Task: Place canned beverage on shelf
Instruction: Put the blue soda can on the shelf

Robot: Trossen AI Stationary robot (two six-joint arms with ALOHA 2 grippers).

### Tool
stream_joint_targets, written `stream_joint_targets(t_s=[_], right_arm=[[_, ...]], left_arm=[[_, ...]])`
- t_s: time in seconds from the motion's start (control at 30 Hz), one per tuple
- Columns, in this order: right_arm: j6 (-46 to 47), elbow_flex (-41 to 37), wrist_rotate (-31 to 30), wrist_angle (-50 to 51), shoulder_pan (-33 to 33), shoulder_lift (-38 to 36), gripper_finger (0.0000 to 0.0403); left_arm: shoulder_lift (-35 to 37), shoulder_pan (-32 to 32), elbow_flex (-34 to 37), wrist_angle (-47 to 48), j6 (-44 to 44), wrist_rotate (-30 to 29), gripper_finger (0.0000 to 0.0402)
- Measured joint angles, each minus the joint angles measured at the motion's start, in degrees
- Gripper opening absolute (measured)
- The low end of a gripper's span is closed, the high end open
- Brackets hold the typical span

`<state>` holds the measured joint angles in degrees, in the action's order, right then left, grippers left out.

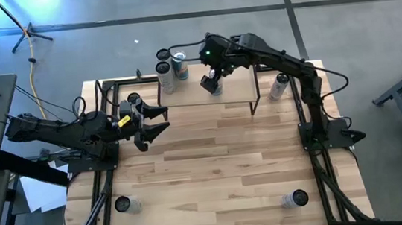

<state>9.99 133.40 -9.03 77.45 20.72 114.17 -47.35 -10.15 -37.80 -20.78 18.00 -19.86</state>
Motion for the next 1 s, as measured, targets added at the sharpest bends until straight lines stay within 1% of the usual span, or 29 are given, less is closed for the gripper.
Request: stream_joint_targets(t_s=[0.33,0.4,0.57,0.67,0.73,0.8,0.93,1.0], right_arm=[[0.01,0.04,0.28,-2.0,0.54,-6.98,0.0398],[-0.08,0.04,0.26,-1.82,-0.23,-8.4,0.0398],[-3.87,-0.04,0.55,-1.06,-3.44,-12.51,0.0398],[-4.47,-2.2,0.63,-0.82,-4.83,-15.77,0.0398],[-4.46,-6.49,0.62,-1.94,-5.53,-19.24,0.0398],[-3.25,-13.93,0.52,-5.32,-6.2,-24.31,0.0398],[0.22,-35.36,0.74,-17.61,-7.44,-36.95,0.0398],[0.5,-46.01,1.27,-24.54,-8.06,-43.22,0.0398]], left_arm=[[-0.02,0.0,0.0,0.06,-0.07,-0.01,0.0296],[-0.02,0.0,0.0,0.09,-0.02,0.0,0.0296],[-0.02,-0.01,0.0,0.15,-0.04,-0.02,0.0296],[-0.02,0.0,0.0,0.16,-0.04,-0.02,0.0296],[-0.02,-0.01,0.0,0.16,-0.07,-0.02,0.0296],[-0.02,0.0,0.0,0.16,-0.07,-0.02,0.0296],[-0.01,-0.01,0.0,0.15,-0.07,-0.02,0.0296],[-0.02,-0.02,0.0,0.13,-0.05,-0.02,0.0296]])
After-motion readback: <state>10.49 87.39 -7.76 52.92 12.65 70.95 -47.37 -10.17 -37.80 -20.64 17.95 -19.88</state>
